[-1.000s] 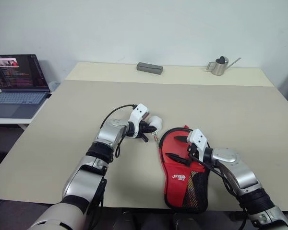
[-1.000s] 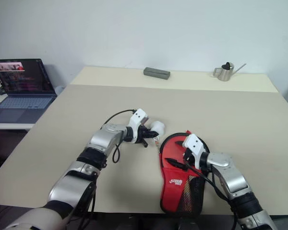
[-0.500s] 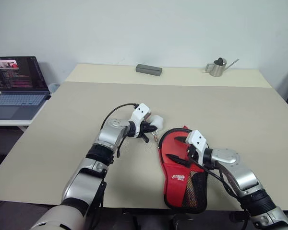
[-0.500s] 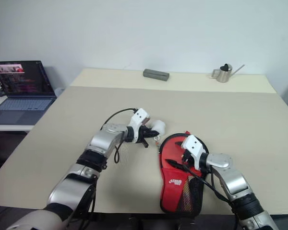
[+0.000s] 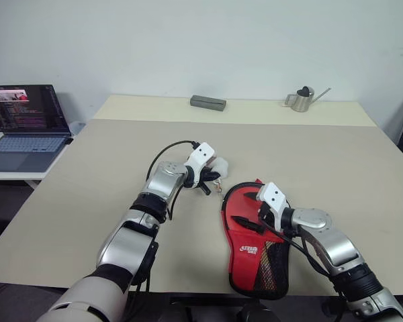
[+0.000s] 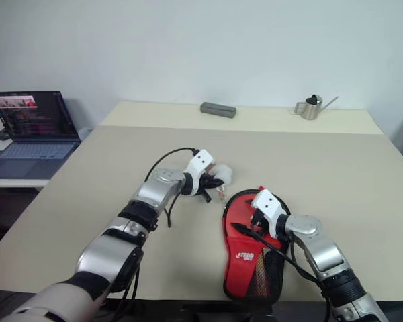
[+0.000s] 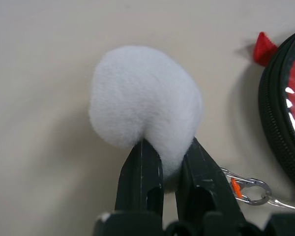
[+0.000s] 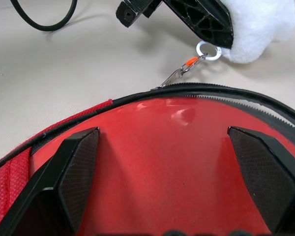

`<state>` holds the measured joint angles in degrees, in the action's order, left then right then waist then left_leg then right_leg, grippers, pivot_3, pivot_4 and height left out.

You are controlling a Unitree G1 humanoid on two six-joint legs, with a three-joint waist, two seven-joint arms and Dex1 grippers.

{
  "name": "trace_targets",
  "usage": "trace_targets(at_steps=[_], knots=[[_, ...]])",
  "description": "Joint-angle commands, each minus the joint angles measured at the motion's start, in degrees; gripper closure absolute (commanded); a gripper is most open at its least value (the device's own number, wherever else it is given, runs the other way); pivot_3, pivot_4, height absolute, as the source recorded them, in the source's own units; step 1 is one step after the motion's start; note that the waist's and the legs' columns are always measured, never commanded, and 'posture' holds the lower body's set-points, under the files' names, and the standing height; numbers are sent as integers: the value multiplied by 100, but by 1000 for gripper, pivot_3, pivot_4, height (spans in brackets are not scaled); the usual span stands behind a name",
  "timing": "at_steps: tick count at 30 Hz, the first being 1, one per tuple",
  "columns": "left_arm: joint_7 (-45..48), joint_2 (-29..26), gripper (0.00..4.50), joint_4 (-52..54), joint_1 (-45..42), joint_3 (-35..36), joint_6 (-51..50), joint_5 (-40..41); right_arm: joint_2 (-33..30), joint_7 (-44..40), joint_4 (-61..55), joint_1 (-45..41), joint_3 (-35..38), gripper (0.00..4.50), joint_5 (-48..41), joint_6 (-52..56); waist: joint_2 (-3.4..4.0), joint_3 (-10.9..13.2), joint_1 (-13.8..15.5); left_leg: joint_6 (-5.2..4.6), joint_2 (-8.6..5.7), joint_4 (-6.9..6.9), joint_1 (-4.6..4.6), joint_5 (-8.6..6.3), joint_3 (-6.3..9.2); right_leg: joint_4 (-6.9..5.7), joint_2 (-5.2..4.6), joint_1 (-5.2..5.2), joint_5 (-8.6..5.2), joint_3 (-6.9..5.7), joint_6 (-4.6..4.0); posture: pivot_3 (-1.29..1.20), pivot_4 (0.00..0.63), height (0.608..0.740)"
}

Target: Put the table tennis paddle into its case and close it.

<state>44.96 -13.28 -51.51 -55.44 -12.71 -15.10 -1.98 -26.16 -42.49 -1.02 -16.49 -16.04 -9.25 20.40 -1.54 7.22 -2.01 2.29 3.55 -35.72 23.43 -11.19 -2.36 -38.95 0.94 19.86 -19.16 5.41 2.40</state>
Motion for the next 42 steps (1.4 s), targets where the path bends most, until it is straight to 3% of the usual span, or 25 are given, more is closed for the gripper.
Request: trace_targets(at_steps=[1,15,27,42], knots=[[-92,32,4446,-188,-412,82,312,-87,-113,-49,701,417,-455,0,333,870,-1,-4,0,1,0,1,-1,-1,0,1,0,-1,-1,0,0,0,150,740],[-390,222,4446,-1107,-892,146,879,-268,16,-183,1347,18,-494,0,437,866,-3,-5,-41,5,0,2,-9,-6,-1,0,3,-7,-15,2,19,0,150,740],[-1301,716,4446,-2156,-1318,122,1515,-781,-67,-409,1454,-162,-539,0,449,874,-9,-1,-110,6,-3,36,-50,-7,-4,3,3,-30,-18,11,24,0,150,740],[-2044,1117,4446,-2519,-1653,242,1626,-1076,-135,-413,1343,-206,-461,0,398,970,-20,6,-109,8,-7,49,-50,-6,-9,8,-1,-26,-18,12,24,0,150,740]])
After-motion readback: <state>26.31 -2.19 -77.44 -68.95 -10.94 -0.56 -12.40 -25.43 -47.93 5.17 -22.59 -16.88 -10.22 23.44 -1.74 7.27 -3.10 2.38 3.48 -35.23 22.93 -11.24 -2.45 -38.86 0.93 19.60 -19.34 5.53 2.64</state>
